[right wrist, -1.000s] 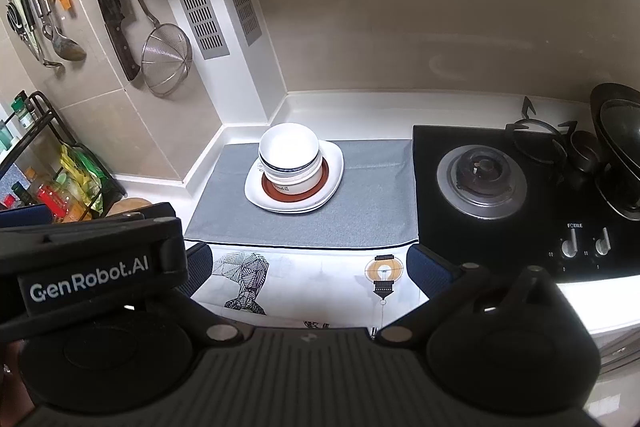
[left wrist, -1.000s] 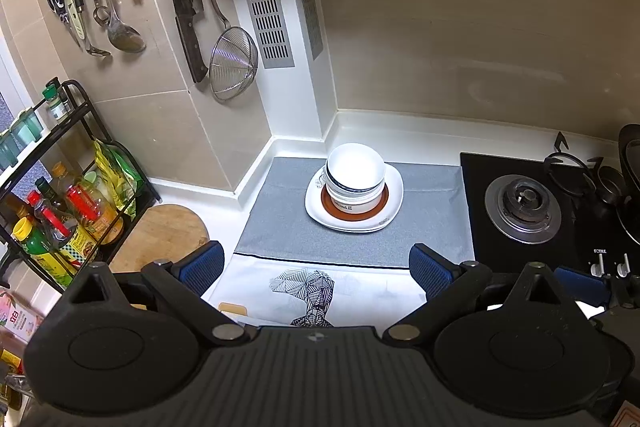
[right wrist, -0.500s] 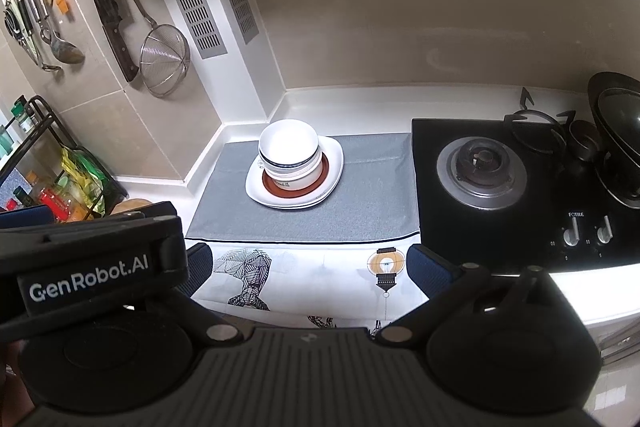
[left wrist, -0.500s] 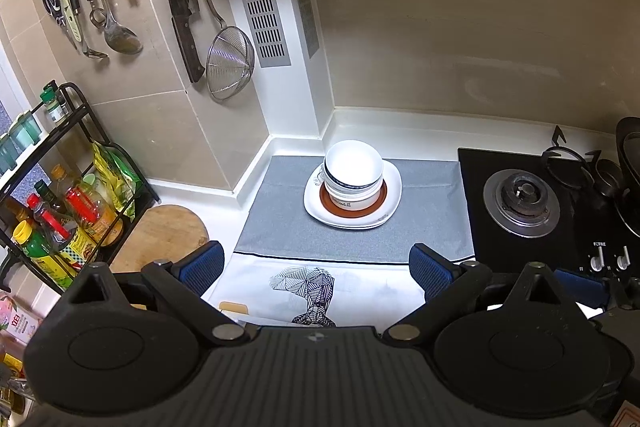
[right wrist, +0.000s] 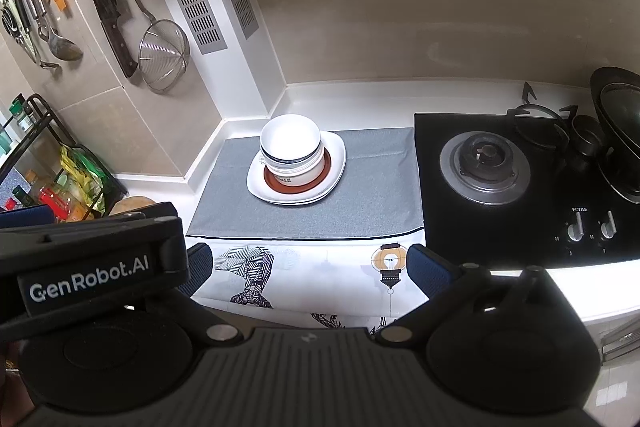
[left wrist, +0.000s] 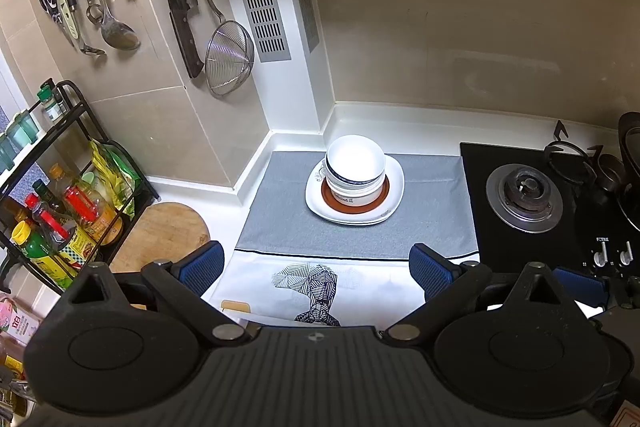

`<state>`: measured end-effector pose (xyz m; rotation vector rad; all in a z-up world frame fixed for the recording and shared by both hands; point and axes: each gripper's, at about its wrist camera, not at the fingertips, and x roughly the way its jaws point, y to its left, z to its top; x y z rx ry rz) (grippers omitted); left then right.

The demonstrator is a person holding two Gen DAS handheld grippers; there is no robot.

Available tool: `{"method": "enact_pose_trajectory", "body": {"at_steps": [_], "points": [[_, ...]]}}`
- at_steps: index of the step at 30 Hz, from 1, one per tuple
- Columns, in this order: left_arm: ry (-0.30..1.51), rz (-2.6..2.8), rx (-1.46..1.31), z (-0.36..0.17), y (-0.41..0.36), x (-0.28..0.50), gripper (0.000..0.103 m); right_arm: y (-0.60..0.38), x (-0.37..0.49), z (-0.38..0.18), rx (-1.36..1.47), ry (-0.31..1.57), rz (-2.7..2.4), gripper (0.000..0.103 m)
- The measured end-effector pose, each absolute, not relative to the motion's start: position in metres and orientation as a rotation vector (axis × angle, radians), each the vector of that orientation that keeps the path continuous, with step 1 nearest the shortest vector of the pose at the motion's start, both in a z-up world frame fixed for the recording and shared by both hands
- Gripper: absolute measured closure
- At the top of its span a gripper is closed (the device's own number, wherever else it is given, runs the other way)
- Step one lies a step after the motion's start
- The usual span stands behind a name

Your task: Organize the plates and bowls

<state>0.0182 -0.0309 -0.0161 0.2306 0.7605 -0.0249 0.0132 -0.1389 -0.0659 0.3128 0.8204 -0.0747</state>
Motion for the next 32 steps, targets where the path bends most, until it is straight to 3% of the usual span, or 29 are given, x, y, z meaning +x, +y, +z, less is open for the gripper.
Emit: {"method": "enact_pose_trajectory", "body": {"at_steps": [32], "points": [[0.806,-0.047,0.235,-0.032,-0.017,0.051,0.004,-0.133,0.038,-0.081,0.315,0.864,-0.076,0.0]]}}
